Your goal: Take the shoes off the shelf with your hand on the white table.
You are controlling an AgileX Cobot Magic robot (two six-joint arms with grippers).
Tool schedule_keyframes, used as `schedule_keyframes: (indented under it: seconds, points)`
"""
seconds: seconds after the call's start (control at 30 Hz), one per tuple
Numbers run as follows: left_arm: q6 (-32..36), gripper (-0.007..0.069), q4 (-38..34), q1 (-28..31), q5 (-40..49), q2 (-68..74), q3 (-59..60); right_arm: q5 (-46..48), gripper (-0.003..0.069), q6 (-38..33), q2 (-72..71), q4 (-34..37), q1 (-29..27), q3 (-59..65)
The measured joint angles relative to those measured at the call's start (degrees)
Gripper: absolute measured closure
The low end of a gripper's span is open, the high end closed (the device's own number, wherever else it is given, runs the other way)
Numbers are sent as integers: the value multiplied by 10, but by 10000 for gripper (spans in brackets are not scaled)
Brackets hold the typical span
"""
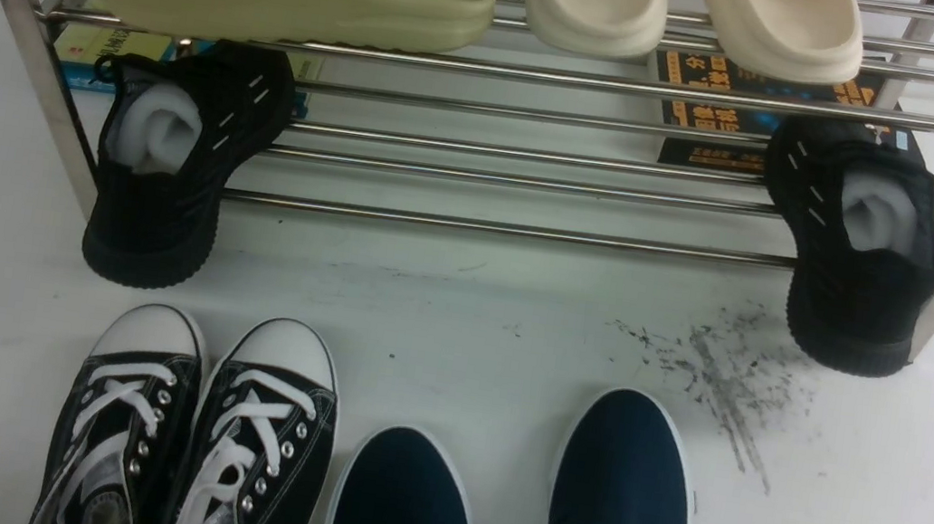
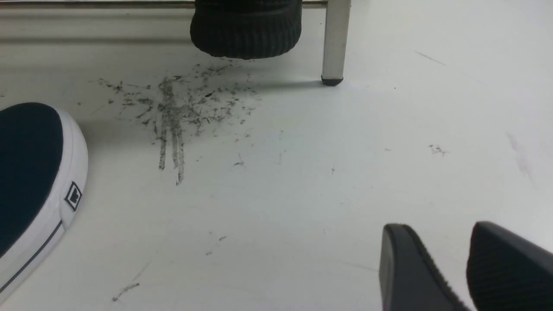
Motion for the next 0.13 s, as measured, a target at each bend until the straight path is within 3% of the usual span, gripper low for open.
schedule_keyframes:
  seconds: [0.13]
  points:
    - [0, 463, 0, 0, 0, 0, 0, 0, 422, 0, 0, 0, 0, 0]
